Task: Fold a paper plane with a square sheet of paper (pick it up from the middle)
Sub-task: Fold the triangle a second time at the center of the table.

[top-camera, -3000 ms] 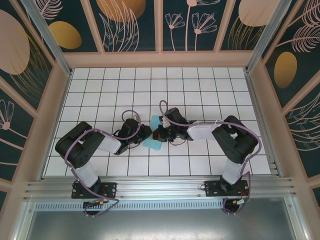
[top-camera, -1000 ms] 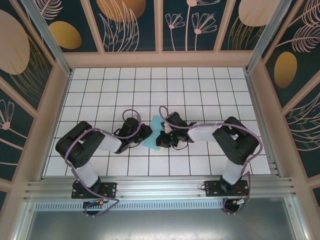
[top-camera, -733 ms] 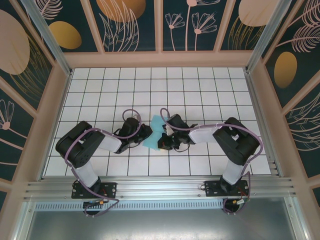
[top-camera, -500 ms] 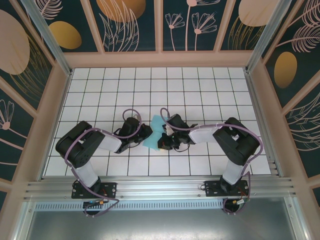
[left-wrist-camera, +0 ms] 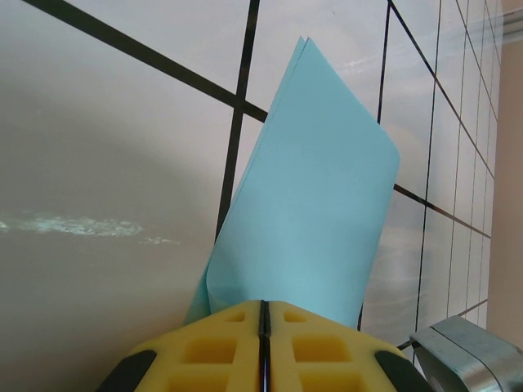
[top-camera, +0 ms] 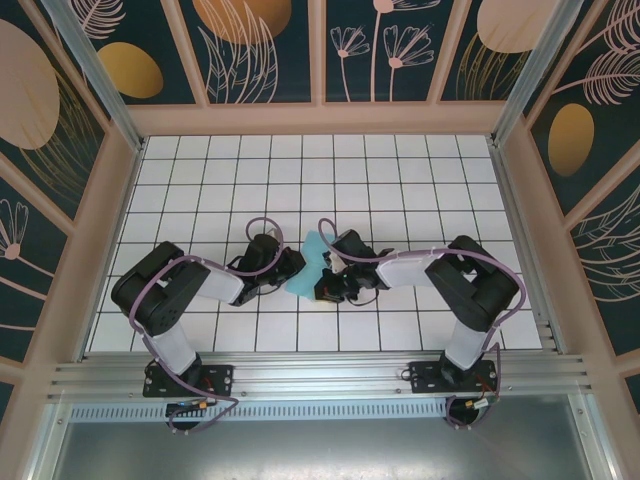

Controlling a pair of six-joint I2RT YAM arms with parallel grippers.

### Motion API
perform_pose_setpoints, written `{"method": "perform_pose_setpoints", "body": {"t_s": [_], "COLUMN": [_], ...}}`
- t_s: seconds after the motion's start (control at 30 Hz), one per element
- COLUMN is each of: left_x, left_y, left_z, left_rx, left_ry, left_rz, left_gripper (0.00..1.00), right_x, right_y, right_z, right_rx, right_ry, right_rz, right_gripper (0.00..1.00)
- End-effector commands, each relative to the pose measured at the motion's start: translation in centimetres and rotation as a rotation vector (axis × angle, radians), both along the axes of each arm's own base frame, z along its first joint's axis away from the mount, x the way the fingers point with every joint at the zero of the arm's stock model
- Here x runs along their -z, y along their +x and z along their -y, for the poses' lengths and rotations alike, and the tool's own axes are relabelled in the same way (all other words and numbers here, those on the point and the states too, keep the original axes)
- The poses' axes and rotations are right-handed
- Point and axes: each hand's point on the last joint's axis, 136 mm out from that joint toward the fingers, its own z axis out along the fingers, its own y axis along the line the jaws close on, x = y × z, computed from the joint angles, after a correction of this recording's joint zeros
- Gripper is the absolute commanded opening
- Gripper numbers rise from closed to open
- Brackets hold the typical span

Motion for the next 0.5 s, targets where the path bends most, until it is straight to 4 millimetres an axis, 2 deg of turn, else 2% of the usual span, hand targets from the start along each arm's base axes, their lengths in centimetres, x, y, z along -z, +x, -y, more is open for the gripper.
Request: {"method": "perform_pose_setpoints", "body": {"t_s": [0.0, 0.03, 0.13, 0.23, 0.37, 0.47], "left_x": [3.8, 3.7, 3.1, 0.9, -2.8, -4.7], "left_y": [-2.3, -2.3, -2.2, -1.6, -0.3, 0.0], "left_z": [-1.6, -1.5, -1.4, -0.8, -0.5, -0.7], "left_rx": [0.019, 0.022, 0.027, 0.039, 0.044, 0.041], "left_ry": [0.108, 0.107, 0.099, 0.072, 0.081, 0.100], "left_rz": [-0.121, -0.120, -0.109, -0.063, 0.014, 0.048], "left_gripper": [0.12, 0.12, 0.13, 0.16, 0.27, 0.32], "right_x": [3.6, 3.1, -0.3, -3.7, -4.7, -5.1], "right_y": [-1.2, -1.0, 0.3, 2.5, 5.6, 7.2], "right_z": [2.4, 2.2, 0.9, 0.6, 2.2, 2.6], "right_rx": [0.009, 0.010, 0.011, 0.043, 0.130, 0.166], "right_ry": [-0.139, -0.121, -0.025, 0.021, -0.011, 0.018], "right_rz": [-0.045, -0.032, 0.037, 0.144, 0.237, 0.261], "right_gripper": [0.03, 0.03, 0.05, 0.11, 0.28, 0.35]}}
